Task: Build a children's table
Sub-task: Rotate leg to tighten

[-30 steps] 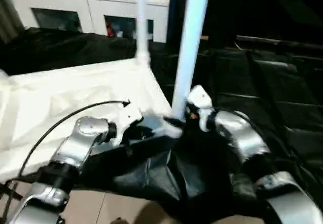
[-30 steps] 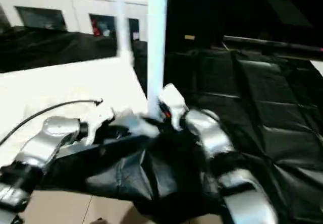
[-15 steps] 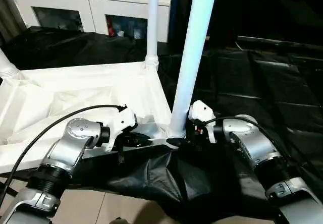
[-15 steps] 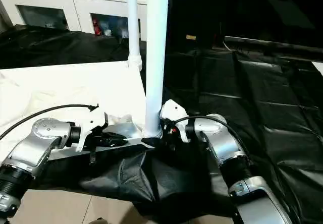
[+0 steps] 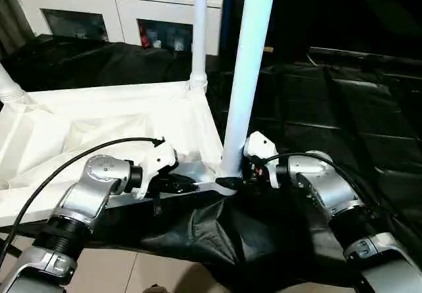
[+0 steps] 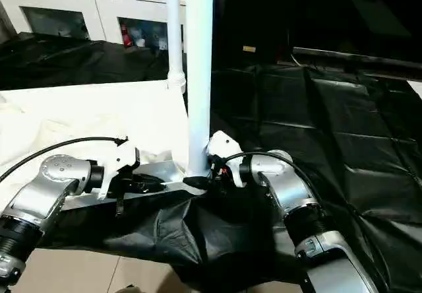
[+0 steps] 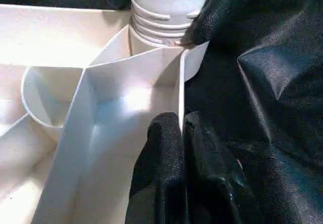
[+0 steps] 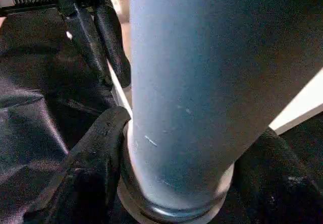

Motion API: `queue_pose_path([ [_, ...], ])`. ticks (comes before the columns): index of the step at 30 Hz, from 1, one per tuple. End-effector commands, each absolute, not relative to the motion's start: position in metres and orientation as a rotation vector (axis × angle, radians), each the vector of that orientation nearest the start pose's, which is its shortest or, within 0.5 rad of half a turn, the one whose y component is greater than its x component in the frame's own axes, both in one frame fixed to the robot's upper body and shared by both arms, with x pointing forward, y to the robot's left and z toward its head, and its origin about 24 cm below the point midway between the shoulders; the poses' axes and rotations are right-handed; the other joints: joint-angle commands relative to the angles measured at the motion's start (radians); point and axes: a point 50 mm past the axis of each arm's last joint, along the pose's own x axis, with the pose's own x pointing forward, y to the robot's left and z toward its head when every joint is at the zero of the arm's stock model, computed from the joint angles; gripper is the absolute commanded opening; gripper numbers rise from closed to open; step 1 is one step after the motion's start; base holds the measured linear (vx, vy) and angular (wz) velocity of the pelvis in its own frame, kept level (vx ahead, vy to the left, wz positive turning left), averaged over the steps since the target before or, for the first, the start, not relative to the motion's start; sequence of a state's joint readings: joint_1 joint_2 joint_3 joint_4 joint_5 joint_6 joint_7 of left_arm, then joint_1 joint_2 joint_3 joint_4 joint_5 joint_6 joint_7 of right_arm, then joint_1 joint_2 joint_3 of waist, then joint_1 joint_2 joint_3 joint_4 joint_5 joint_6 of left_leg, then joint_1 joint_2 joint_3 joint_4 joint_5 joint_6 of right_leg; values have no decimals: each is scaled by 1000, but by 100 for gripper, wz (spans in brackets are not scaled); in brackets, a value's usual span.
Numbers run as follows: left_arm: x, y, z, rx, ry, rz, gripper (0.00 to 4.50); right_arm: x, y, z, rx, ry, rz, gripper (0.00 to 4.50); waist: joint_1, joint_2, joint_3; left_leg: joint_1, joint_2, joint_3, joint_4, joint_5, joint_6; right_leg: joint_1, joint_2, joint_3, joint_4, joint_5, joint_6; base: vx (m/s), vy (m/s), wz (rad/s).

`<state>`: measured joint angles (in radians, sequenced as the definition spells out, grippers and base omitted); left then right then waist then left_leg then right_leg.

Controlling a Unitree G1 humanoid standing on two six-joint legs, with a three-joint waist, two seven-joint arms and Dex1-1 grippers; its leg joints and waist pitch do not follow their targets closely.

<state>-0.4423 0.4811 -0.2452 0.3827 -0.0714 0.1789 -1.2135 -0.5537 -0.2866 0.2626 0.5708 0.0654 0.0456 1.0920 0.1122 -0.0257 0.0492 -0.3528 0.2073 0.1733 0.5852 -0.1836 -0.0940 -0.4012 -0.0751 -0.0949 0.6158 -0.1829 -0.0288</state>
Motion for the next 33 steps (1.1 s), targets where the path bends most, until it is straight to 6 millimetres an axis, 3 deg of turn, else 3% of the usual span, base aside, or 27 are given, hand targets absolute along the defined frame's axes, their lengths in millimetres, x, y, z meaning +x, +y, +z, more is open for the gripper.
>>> queue_pose_path([
  [1, 293, 155, 58, 303, 392, -1319, 0, 313, -108, 53, -246, 278, 1285, 271, -2, 1, -61, 4, 30, -4, -69, -188, 37, 53, -73, 60, -72, -224, -180, 0, 0, 0],
  [4, 299, 152, 56, 317, 393, -1254, 0, 314, -105, 47, -204, 289, 1227, 270, -4, 1, -60, 6, 30, -5, -70, -197, 31, 51, -73, 60, -75, -245, -174, 0, 0, 0],
  [9, 326, 132, 58, 295, 337, -1013, 0, 331, -87, 30, -140, 320, 865, 269, -14, 3, -57, 11, 25, -8, -73, -233, -10, 47, -76, 59, -88, -358, -139, 0, 0, 0],
  [10, 326, 131, 58, 295, 337, -1012, 0, 331, -87, 30, -139, 320, 861, 269, -17, 2, -58, 11, 26, -8, -73, -234, -12, 46, -76, 60, -89, -359, -136, 0, 0, 0],
  [11, 332, 122, 59, 289, 323, -961, 0, 336, -76, 27, -111, 339, 735, 269, -17, 4, -59, 9, 25, -8, -73, -228, -11, 47, -76, 60, -87, -349, -135, 0, 0, 0],
  [14, 334, 112, 59, 281, 318, -952, 0, 337, -63, 27, -95, 329, 695, 269, -20, 5, -61, 7, 25, -9, -73, -209, -13, 47, -76, 60, -84, -308, -141, 0, 0, 0],
  [15, 334, 109, 59, 279, 317, -957, 0, 337, -57, 29, -85, 318, 701, 269, -20, 5, -62, 5, 25, -9, -73, -207, -12, 49, -76, 60, -83, -297, -142, 0, 0, 0],
  [16, 334, 107, 59, 279, 318, -971, 0, 336, -51, 30, -64, 312, 720, 325, -20, 8, -63, 5, 26, -8, -72, -201, -7, 50, -76, 61, -80, -263, -147, 0, 0, 0],
  [20, 332, 107, 59, 290, 319, -1001, 0, 337, -48, 36, -74, 290, 757, 346, -23, 8, -63, 2, 26, -7, -72, -189, 9, 52, -74, 61, -75, -210, -162, 0, 0, 0],
  [21, 330, 109, 58, 294, 319, -1017, 0, 338, -50, 38, -97, 277, 770, 360, -23, 4, -63, 3, 26, -6, -72, -192, 10, 53, -75, 61, -76, -218, -161, 0, 0, 0],
  [23, 327, 112, 57, 294, 326, -1047, 0, 339, -55, 42, -125, 258, 808, 375, -22, 6, -62, 3, 25, -6, -72, -197, 12, 53, -76, 61, -77, -232, -160, 0, 0, 0],
  [25, 322, 114, 57, 299, 318, -1097, 0, 340, -62, 46, -134, 242, 850, 375, -22, -1, -61, 1, 27, -5, -72, -201, 22, 53, -78, 61, -80, -257, -153, 0, 0, 0],
  [33, 302, 132, 58, 295, 340, -1277, 0, 328, -97, 54, -217, 236, 1105, 375, -19, 2, -61, -1, 29, -3, -69, -171, 49, 55, -74, 62, -72, -199, -174, 0, 0, 0],
])
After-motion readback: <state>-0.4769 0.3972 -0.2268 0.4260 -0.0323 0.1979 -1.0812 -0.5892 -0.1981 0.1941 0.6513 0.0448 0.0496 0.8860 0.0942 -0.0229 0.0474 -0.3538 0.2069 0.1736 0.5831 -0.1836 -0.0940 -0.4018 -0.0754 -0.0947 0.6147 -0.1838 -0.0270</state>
